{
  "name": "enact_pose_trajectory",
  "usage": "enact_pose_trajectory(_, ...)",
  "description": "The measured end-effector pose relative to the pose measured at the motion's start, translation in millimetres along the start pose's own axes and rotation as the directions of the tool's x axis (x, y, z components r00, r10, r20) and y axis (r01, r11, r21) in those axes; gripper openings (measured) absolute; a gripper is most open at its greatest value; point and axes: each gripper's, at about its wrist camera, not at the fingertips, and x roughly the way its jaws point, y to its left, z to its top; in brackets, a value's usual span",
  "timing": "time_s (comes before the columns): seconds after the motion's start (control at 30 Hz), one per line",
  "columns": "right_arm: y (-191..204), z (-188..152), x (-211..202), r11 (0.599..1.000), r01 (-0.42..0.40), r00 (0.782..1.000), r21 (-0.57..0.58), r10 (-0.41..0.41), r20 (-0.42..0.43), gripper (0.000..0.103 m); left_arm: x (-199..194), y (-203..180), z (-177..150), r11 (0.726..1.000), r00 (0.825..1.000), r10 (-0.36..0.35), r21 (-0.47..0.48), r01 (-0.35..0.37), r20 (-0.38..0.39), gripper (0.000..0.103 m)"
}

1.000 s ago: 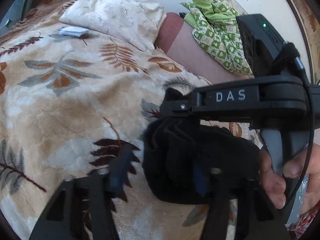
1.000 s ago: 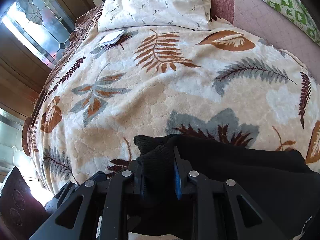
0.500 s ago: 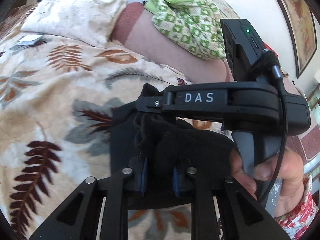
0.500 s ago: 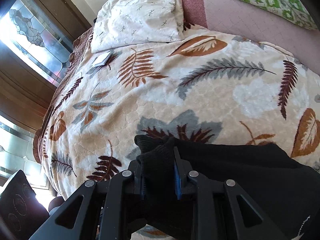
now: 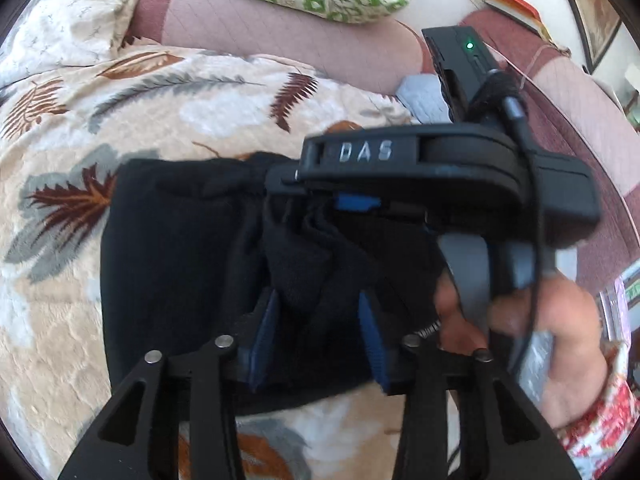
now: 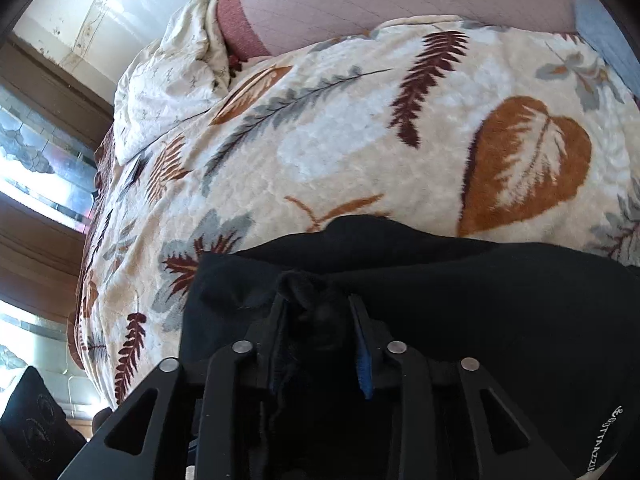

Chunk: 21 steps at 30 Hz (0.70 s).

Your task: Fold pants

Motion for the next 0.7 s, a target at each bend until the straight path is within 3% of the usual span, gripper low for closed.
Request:
enact_pose_trajectory(0.07,-15,-3,-12,0.999,-0.011,0.999,0.034,0.009,0.046,0.059,-10,-2,-9,0.999,0.999,-0.033,0.005,0.033,-0.004,0.050)
enact_pose_trajectory(0.17,-27,-2,-38,0.998,0.030,0.992,0.052,-0.036,0.122,0.059,-36,7,-22,0.999,0.999,-0.032,-0.004,0.032,0.025,0.056)
enact_pose_trajectory(0.27,-28,-3,-67,0.996,0.080,0.975,0.031,-0.084,0.208,0.059,-55,29,-31,0.998,0.998,0.028,-0.061,-0.024,0.058,0.057)
enact_pose_trajectory(0.37,-18,-9,-88,0.999,-0.015,0.966,0.031,0.007,0.258,0.059,-64,56,-39,0.985,0.996,0.066,-0.161,-0.055,0.060,0.057)
enact_pose_trajectory(0.53,32,-14,-70,0.977,-0.211,0.957,-0.033,0.214,0.195,0.058,-71,82,-50,0.964,0.993,0.107,-0.251,-0.091,0.048,0.057)
enact_pose_trajectory(0.7,41,-28,-23,0.975,-0.222,0.969,0.024,0.218,0.116,0.058,-85,86,-53,0.963,0.987,0.144,-0.237,-0.124,0.069,0.057)
